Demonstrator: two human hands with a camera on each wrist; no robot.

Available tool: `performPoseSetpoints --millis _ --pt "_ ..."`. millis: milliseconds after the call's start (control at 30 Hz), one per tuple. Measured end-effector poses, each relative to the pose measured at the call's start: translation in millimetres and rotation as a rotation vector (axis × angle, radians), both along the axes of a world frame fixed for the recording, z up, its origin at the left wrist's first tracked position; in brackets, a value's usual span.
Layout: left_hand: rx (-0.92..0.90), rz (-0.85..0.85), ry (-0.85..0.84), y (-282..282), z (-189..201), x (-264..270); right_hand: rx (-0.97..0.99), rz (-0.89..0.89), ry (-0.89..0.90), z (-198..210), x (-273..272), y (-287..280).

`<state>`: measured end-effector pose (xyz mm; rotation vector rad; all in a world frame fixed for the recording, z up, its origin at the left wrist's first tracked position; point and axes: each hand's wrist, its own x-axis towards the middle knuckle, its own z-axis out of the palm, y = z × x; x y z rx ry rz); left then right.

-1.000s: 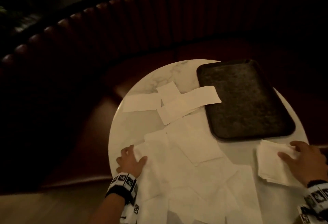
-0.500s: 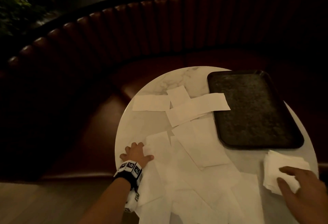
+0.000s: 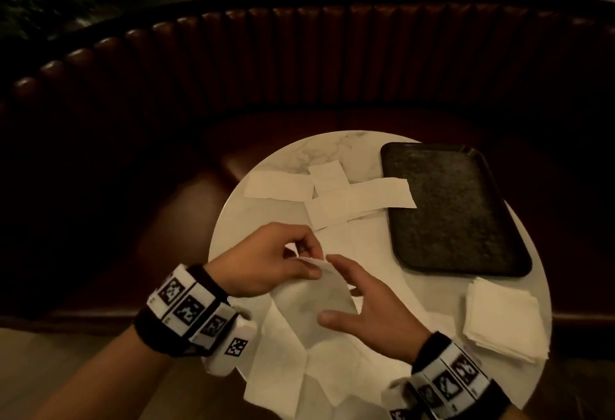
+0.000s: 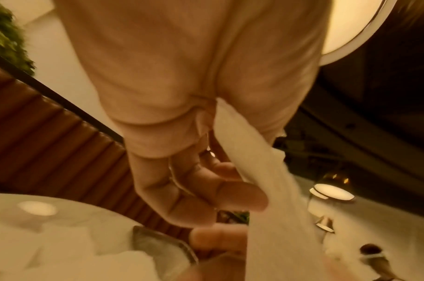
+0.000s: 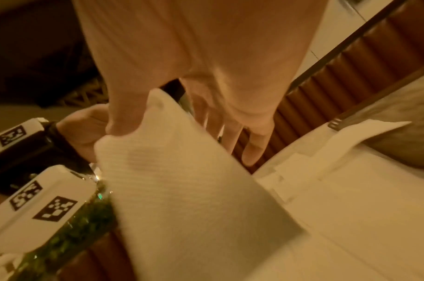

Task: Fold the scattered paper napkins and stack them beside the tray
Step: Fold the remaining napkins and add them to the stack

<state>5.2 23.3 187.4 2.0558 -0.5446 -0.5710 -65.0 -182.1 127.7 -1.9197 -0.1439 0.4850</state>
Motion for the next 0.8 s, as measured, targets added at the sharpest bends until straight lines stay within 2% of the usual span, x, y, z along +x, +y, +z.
performPoseSetpoints --millis 100,133,200,267,333,367,433,600,800 --pt "-0.054 -0.067 -0.022 1.9 29.4 3.0 0.101 -0.010 0.065 23.4 2.7 3.9" --pt "-0.087 -0.038 -0.039 3.8 32.2 4.6 0.141 -0.041 0.073 28.6 1.0 2.8" --pt "-0.212 0.132 -0.005 6.7 27.7 1.7 0.257 -0.123 0.093 37.2 -5.2 0.9" --pt "-0.375 0.319 0.196 5.9 14.7 -11.7 0.392 -0.226 0.143 42.7 -12.8 -1.1" --pt "-0.513 0.372 0.429 0.1 -2.2 -31.1 0.488 -0.330 0.194 43.7 -18.8 -4.1" --pt "-0.543 0.354 0.468 -5.2 -9.4 -42.5 0.519 -0.365 0.211 43.7 -21.6 -5.5" --pt "-0.565 0.325 0.401 -19.2 -20.5 -62.2 0.560 -0.393 0.223 44.4 -27.4 -7.0" --pt "-0.581 0.405 0.213 -40.2 -26.8 -81.1 0.515 -0.446 0.173 49.9 -36.1 -16.0" --pt "-0.563 0.394 0.150 -31.1 -16.3 -79.7 0.537 -0.423 0.178 55.1 -36.2 -30.7"
